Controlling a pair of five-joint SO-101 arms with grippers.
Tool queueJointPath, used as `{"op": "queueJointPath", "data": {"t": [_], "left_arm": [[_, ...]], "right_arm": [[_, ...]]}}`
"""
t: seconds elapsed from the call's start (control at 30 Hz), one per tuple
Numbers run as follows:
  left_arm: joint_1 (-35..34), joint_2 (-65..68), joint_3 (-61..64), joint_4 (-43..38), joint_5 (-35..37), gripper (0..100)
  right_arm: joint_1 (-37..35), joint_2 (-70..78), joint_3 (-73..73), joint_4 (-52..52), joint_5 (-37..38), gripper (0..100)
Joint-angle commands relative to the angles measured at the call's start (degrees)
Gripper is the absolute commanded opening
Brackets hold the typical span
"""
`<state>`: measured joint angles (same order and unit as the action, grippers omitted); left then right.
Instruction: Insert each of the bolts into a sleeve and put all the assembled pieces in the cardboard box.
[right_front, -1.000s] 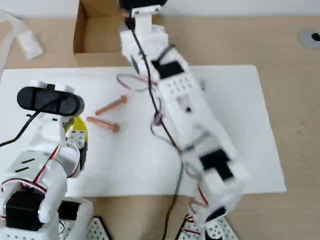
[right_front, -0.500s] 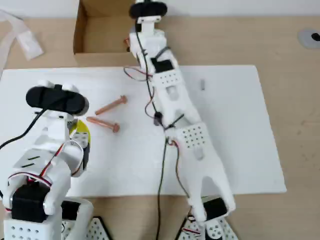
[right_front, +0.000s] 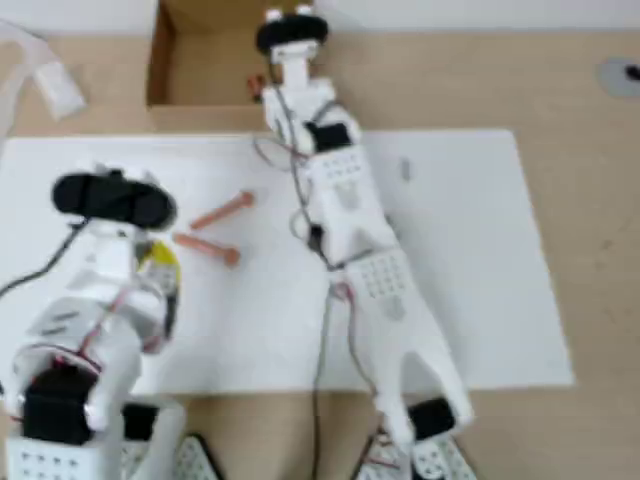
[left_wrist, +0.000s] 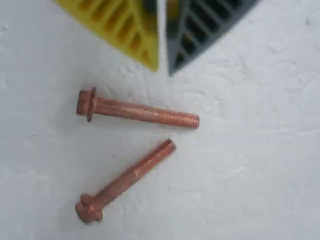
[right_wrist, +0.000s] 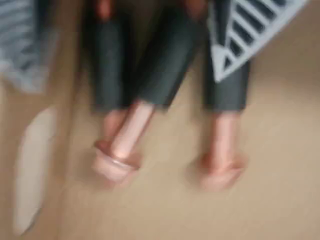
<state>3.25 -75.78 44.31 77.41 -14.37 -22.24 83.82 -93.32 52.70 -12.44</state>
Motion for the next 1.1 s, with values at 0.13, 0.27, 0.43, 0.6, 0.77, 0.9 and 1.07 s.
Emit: {"op": "queueJointPath", "data": {"t": [0.13,0.27,0.43,0.6,0.77,0.9,1.07], "left_arm": [[-3.6,0.3,-0.1,3.5,-0.1,1],[-10.6,0.4,-0.1,3.2,-0.4,7],[-12.1,8.8,-0.6,4.3,-5.9,9],[-12.1,27.3,-6.3,1.5,-13.5,9],[-12.1,46.9,-20.2,1.7,-26.5,9],[-11.4,60.1,-29.9,1.8,-35.1,9],[-7.6,69.9,-35.5,5.8,-45.1,9]], "right_arm": [[1.9,-14.4,-2.2,18.3,0.4,40.1],[1.9,-23.0,-2.2,30.4,0.4,40.1],[1.9,-33.4,-2.2,46.2,0.4,40.3],[5.3,-43.6,-2.1,49.8,0.4,40.1],[8.9,-53.5,0.0,49.8,4.3,40.1],[12.4,-62.6,11.6,49.9,9.3,40.1],[17.3,-80.0,37.3,49.8,20.1,40.1]]}}
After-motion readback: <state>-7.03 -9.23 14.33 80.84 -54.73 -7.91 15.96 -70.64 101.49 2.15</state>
